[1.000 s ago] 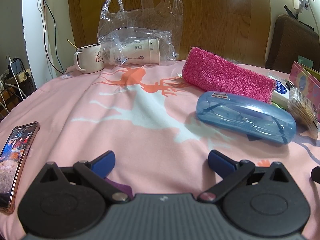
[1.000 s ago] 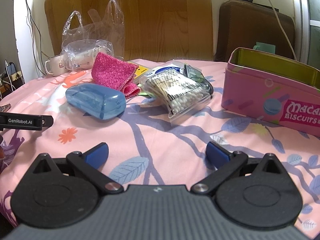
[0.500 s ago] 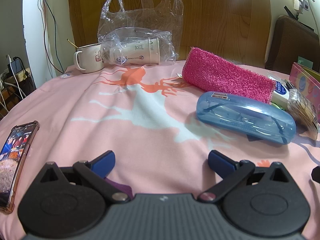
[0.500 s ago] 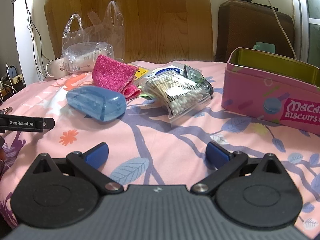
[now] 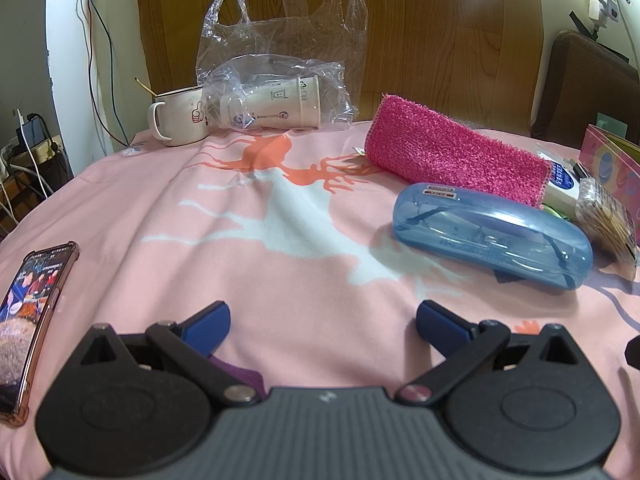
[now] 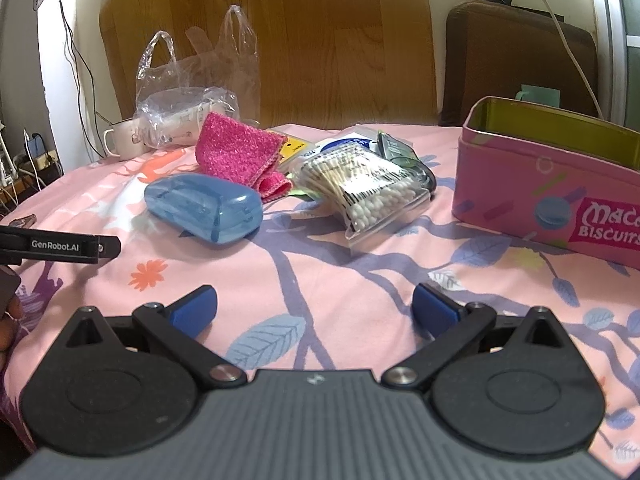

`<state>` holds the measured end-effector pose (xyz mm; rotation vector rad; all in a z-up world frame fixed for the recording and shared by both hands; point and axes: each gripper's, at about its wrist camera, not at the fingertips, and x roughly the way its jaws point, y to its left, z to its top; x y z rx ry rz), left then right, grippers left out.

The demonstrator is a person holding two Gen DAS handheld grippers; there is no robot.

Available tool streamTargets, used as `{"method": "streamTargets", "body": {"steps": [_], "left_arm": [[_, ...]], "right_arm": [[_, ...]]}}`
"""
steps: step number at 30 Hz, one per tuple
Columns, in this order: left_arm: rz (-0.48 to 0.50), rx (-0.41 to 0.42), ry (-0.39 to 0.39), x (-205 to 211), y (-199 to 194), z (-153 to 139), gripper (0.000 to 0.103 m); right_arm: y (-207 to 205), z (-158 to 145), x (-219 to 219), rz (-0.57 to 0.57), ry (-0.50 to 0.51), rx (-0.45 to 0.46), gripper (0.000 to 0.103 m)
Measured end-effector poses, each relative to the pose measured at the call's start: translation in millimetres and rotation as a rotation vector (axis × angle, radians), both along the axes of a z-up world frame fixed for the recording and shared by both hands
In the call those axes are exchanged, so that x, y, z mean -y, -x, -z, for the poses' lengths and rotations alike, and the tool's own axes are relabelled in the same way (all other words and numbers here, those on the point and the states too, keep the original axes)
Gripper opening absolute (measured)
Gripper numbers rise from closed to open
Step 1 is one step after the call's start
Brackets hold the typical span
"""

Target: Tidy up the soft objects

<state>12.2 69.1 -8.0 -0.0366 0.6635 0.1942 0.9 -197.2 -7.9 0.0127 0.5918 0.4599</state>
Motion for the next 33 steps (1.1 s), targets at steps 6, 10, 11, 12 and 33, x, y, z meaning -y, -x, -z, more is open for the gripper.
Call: {"method": "streamTargets", "body": {"steps": [6, 10, 11, 12, 33], "left_arm": [[0.000, 0.000, 0.000, -0.1, 0.3, 0.1, 0.103], [0.001, 0.000, 0.000, -0.3, 0.4, 0.2, 0.103], [0.001, 0.000, 0.000, -0.3, 0.5, 0.2, 0.103], [0.001, 0.000, 0.000, -0.4, 0.5, 0.2, 0.103], [0.008, -0.005, 0.005, -2.0, 0.4, 0.2, 0.103]], "right_arm": [[-0.3, -0.3, 1.1, -0.004, -0.012, -0.002, 0.103], [0.8, -0.1, 3.2, -0.011, -0.023, -0.001, 0.103], [1.0, -0.1, 3.3, -0.014, -0.024, 0.000, 0.103], [1.1, -0.1, 3.2, -0.016, -0.024, 0.000, 0.103], [1.0, -1.7, 2.8, -0.054, -0.021, -0.006, 0.103]]}}
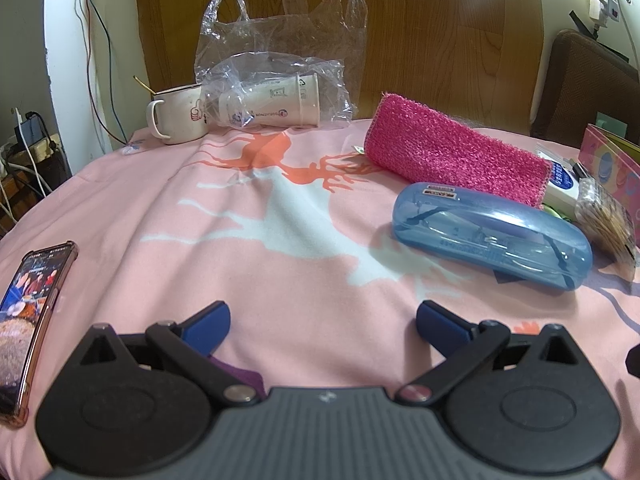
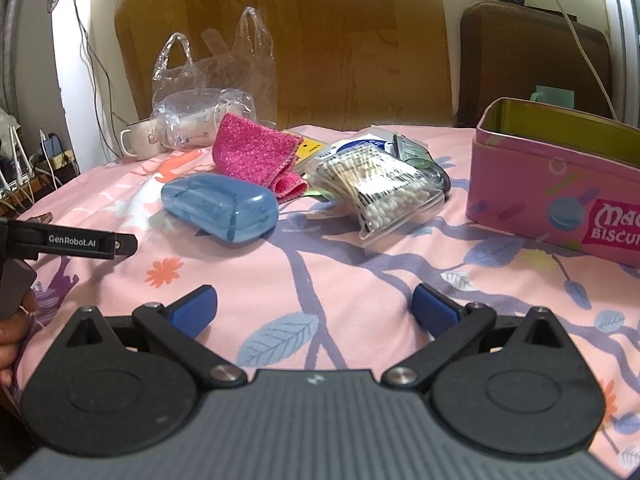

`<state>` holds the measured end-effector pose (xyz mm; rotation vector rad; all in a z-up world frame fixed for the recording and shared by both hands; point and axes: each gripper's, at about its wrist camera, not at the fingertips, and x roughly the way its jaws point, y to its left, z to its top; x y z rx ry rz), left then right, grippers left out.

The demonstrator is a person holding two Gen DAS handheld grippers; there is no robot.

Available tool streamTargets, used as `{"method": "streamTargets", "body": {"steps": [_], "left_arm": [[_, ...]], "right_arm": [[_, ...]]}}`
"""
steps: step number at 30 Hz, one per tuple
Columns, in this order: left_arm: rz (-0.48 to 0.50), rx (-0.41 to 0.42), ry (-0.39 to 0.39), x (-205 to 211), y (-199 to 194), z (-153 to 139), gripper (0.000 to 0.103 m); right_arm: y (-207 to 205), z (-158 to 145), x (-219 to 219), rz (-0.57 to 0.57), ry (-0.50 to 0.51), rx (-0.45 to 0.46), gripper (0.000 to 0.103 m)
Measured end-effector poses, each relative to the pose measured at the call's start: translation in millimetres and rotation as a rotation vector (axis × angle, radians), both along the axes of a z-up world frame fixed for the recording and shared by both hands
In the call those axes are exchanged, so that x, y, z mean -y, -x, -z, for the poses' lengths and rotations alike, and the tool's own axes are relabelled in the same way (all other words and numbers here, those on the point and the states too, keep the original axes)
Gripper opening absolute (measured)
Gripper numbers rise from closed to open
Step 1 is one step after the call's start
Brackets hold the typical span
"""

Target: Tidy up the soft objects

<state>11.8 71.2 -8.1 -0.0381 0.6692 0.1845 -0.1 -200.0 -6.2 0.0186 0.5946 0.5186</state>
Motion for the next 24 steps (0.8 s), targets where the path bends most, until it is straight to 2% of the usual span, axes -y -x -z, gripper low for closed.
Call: {"method": "streamTargets", "body": {"steps": [7, 14, 21, 24], "left_arm": [[0.034, -0.007, 0.043, -18, 6, -4, 0.103], [0.000, 0.010, 0.118, -38, 0, -7, 0.103], [0.008, 0.027, 0.090, -34, 2, -3, 0.103], [0.010, 0.027, 0.086, -34, 3, -3, 0.103]], "right_arm": [[-3, -8, -13, -0.093, 0.002, -0.009, 0.103], [-17, -27, -56, -0.228, 0.106, 0.124, 0.103], [-50, -23, -87, -0.332, 0.165, 0.135, 0.103], [-59, -17, -96, -0.378, 0.174, 0.104, 0.096]]}}
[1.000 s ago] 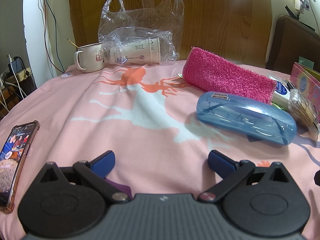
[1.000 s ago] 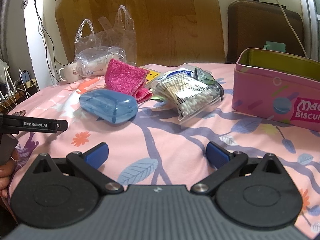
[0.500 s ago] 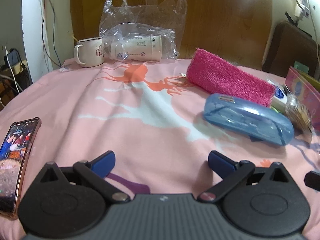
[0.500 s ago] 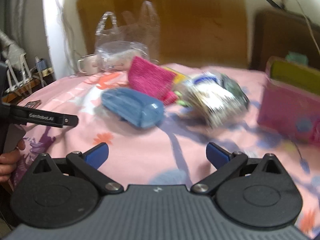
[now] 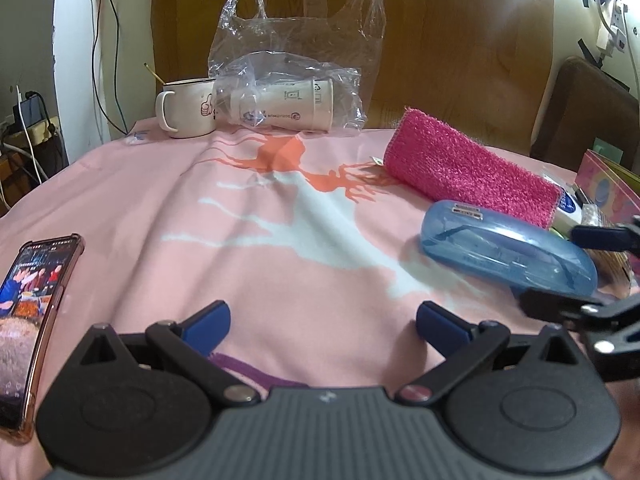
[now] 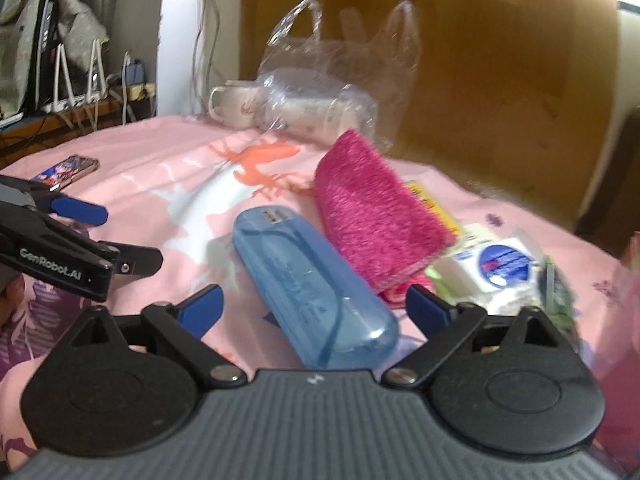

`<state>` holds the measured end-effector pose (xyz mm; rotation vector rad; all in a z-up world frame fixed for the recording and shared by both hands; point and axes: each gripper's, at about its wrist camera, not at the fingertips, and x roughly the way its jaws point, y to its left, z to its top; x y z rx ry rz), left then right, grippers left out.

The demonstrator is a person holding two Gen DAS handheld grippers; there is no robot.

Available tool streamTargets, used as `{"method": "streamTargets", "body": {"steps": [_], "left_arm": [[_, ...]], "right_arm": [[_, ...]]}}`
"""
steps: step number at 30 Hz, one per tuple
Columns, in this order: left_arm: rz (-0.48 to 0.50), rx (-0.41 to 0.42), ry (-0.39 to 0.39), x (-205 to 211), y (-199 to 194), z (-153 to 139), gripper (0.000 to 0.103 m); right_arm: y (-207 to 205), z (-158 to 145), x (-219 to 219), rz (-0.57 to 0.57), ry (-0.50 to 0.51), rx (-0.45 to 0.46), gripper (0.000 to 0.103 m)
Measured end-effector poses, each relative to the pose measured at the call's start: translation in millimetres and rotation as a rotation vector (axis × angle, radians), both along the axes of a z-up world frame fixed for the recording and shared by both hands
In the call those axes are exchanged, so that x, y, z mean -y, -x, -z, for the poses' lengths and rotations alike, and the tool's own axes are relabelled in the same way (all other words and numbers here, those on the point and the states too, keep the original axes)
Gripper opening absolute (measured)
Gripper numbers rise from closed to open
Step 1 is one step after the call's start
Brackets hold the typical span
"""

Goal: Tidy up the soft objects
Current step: 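Grasp the blue plastic glasses case with the right gripper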

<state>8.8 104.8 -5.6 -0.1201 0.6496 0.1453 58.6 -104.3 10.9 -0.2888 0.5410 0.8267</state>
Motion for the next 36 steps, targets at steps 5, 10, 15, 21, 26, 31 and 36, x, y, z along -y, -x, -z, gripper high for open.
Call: {"method": "streamTargets", "body": {"steps": [5, 10, 15, 21, 26, 31, 36], "left_arm": [[0.001, -0.004, -0.013, 2, 0, 0, 0.103], [0.001, -0.011, -0.026, 4, 0, 1, 0.103], [0.001, -0.021, -0.046, 7, -3, 1, 0.103], [0.001, -0.025, -0.053, 8, -3, 1, 0.103], [0.000, -0.030, -0.063, 9, -4, 1, 0.103], [0.001, -0.031, -0.064, 9, -4, 1, 0.103], [0.002, -0.029, -0.060, 8, -4, 1, 0.103]], "right_arm": [[-3, 6, -6, -0.033, 0.029, -0.048, 0.080], [2, 6, 0, -0.047, -0.009, -0.083, 0.058], [7, 6, 0, -0.043, 0.000, -0.058, 0.058], [2, 7, -1, -0.043, -0.008, -0.066, 0.058], [5, 7, 1, -0.040, -0.011, -0.064, 0.058], [16, 6, 14, -0.046, -0.021, -0.086, 0.058], [44, 3, 48, -0.086, -0.024, -0.111, 0.058]]}}
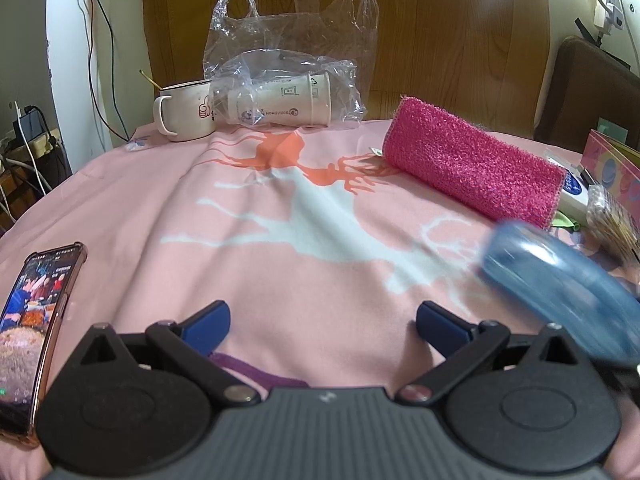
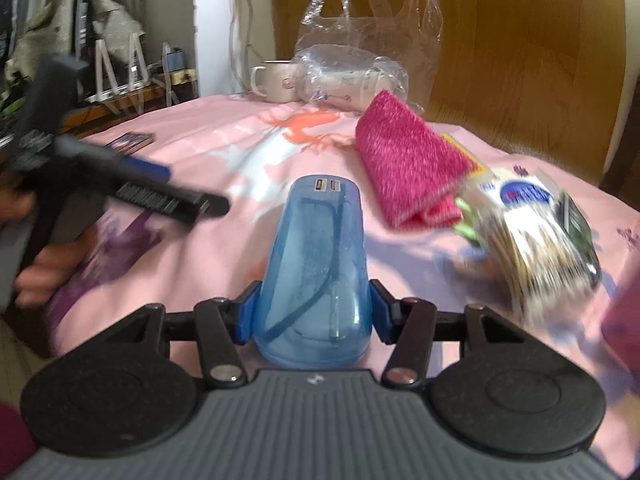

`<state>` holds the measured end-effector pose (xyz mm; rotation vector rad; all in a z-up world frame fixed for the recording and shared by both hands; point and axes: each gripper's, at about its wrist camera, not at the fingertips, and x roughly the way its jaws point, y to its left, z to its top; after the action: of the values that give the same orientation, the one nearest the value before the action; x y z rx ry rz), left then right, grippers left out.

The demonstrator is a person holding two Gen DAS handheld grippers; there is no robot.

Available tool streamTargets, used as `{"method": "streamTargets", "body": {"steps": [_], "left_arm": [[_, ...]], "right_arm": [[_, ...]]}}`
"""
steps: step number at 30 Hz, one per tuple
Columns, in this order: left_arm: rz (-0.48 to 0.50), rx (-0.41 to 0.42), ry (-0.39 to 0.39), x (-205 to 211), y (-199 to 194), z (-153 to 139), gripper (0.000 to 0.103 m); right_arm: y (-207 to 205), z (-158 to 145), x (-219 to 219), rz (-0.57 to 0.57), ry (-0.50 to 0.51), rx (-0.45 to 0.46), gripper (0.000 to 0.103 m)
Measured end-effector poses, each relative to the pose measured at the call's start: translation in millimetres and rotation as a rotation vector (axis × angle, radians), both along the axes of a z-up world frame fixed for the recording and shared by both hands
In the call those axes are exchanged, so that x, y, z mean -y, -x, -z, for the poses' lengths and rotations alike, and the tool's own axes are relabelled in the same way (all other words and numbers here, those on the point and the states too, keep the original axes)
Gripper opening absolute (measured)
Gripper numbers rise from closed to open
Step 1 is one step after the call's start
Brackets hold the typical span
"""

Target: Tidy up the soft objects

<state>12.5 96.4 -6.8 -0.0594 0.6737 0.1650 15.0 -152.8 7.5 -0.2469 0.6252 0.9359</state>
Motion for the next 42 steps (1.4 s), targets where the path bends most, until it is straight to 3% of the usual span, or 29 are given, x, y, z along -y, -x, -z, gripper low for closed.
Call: {"method": "streamTargets", "body": {"steps": [4, 7, 8, 11, 19, 22, 23, 25, 26, 27, 31, 34, 39, 42], "left_arm": [[0.003, -0.002, 0.002, 0, 0, 0, 0.103], [0.013, -0.009, 0.025, 1, 0, -3, 0.103], [0.035, -0.005, 0.070, 2, 1, -6, 0.103], [0.148, 0.016, 0.190, 16, 2, -19, 0.103], [0.446, -0.015, 0.235, 93, -16, -30, 0.102], [0.520, -0.052, 0.222, 120, -22, -21, 0.098], [0.534, -0.055, 0.235, 125, -24, -18, 0.091], [0.581, -0.087, 0.339, 128, -30, -14, 0.077], [0.617, -0.112, 0.407, 129, -33, -12, 0.077], [0.622, -0.120, 0.418, 134, -34, -12, 0.077], [0.645, -0.087, 0.360, 158, -38, -27, 0.077], [0.684, -0.020, 0.335, 177, -40, -52, 0.077], [0.747, 0.091, 0.280, 234, -67, -92, 0.083], [0.774, 0.131, 0.242, 274, -87, -104, 0.084]], "right_arm": [[20, -1, 37, 0.012, 0.000, -0.002, 0.058], [29, 0, 62, 0.119, 0.022, 0.033, 0.063], [30, 2, 71, 0.169, 0.025, 0.036, 0.066], [32, 4, 95, 0.260, -0.013, 0.013, 0.067], [38, 11, 109, 0.306, -0.055, 0.015, 0.067], [41, 14, 112, 0.308, -0.075, 0.023, 0.067], [46, 15, 115, 0.307, -0.079, 0.031, 0.064], [50, 15, 117, 0.305, -0.082, 0.052, 0.063], [52, 15, 118, 0.303, -0.087, 0.056, 0.063], [53, 15, 120, 0.307, -0.092, 0.060, 0.063], [49, 7, 136, 0.351, -0.136, 0.086, 0.063], [46, -12, 153, 0.395, -0.165, 0.168, 0.063], [20, -35, 183, 0.481, -0.154, 0.294, 0.063], [-4, -38, 204, 0.542, -0.146, 0.307, 0.063]]}}
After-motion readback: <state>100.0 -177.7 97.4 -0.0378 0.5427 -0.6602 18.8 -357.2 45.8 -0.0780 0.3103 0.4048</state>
